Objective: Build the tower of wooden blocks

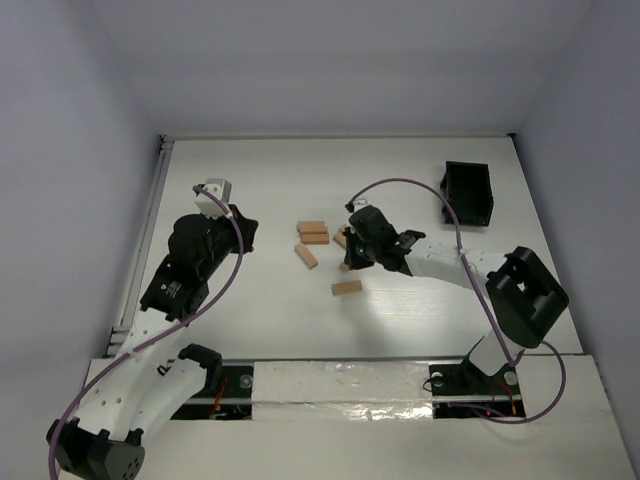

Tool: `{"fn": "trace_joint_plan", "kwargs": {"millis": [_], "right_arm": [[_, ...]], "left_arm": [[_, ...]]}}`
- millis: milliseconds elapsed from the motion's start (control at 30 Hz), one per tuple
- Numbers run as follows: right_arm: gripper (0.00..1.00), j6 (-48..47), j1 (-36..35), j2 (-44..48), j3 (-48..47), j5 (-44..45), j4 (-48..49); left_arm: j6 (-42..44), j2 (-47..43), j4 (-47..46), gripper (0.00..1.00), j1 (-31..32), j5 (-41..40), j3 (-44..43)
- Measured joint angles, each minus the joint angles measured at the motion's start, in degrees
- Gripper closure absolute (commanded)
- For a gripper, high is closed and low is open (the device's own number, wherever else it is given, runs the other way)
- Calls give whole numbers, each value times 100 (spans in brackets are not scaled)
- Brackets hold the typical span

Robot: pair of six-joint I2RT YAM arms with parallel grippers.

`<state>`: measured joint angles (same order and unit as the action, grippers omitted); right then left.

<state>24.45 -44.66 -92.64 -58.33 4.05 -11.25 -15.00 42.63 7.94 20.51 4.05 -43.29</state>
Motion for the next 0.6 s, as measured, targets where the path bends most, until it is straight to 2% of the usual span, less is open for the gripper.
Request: {"fn": "trace_joint_plan", "kwargs": {"millis": [233, 333, 533, 600], "right_arm": [[100, 212, 302, 258, 647, 109, 61], [100, 249, 306, 315, 807, 72, 286], [100, 306, 341, 286, 973, 42, 496], [83, 354, 343, 286, 992, 68, 573]], "left_arm": [[-85, 470, -52, 100, 0, 120, 35], [-382, 776, -293, 100, 0, 365, 138], [-1392, 933, -1239, 100, 92, 632, 1145], [-1622, 997, -1285, 100, 201, 573, 1379]]}}
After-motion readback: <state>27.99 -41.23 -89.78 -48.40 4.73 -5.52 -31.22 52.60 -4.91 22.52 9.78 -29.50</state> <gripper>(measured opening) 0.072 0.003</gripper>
